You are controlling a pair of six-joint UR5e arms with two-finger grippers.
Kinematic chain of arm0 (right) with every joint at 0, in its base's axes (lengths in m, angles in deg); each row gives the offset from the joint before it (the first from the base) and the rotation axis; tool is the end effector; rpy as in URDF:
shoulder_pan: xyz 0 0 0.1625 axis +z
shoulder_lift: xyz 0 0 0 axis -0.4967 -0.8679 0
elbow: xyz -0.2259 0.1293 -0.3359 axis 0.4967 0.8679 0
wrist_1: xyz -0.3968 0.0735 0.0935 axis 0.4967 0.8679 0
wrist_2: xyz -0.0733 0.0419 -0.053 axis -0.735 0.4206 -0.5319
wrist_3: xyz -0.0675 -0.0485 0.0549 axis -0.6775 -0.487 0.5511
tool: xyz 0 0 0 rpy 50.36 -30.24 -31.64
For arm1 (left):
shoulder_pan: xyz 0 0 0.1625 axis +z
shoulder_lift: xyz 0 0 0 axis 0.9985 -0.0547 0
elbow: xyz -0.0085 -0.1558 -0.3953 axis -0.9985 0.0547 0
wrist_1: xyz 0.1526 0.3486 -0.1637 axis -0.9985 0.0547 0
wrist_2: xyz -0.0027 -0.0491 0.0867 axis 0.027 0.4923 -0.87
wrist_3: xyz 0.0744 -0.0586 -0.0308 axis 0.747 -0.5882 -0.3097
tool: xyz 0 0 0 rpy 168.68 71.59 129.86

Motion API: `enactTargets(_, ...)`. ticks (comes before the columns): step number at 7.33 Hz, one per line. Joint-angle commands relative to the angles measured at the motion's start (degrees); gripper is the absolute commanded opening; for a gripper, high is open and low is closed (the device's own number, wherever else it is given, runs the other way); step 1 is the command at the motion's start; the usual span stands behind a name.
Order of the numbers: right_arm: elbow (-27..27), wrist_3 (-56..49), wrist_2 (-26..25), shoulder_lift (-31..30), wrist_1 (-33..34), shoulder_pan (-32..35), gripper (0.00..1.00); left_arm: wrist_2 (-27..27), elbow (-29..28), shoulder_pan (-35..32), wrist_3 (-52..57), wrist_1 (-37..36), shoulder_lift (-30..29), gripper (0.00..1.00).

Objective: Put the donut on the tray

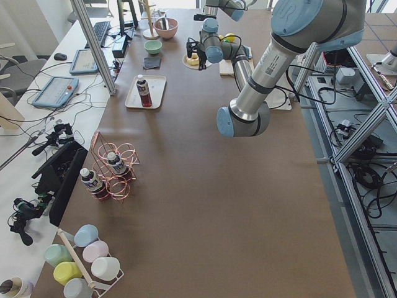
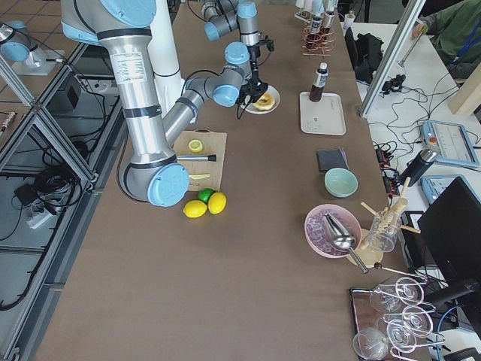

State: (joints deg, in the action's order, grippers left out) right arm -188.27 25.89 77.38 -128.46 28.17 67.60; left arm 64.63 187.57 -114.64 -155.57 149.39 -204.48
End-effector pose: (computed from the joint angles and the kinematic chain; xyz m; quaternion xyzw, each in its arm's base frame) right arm -0.3391 -0.3728 0.2425 -0.1394 -0.5342 0.3097 0.7741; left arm 0.5269 -0.4019 0.0874 0.0443 0.5187 -0.1134 0.8463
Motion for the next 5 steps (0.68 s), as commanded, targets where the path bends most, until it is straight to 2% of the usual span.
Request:
enactTargets(1,-2.21,-1.26,-0.27,-1.02,4.3,-0.62,0.6,-0.09,0.03,0.09,0.02,0.09,0.14,0.0)
enactTargets(3,-1.77,-1.18,-5.11,-2.42,4.22,-3.79,0.6,-0.18,0.12,0.09,0.02,0.09,0.14,0.0)
enactTargets(5,-0.54,-0.74,-5.57,-1.64,4.04,-4.33,0.56,-0.88,0.29,0.09,0.02,0.09,0.49,0.0)
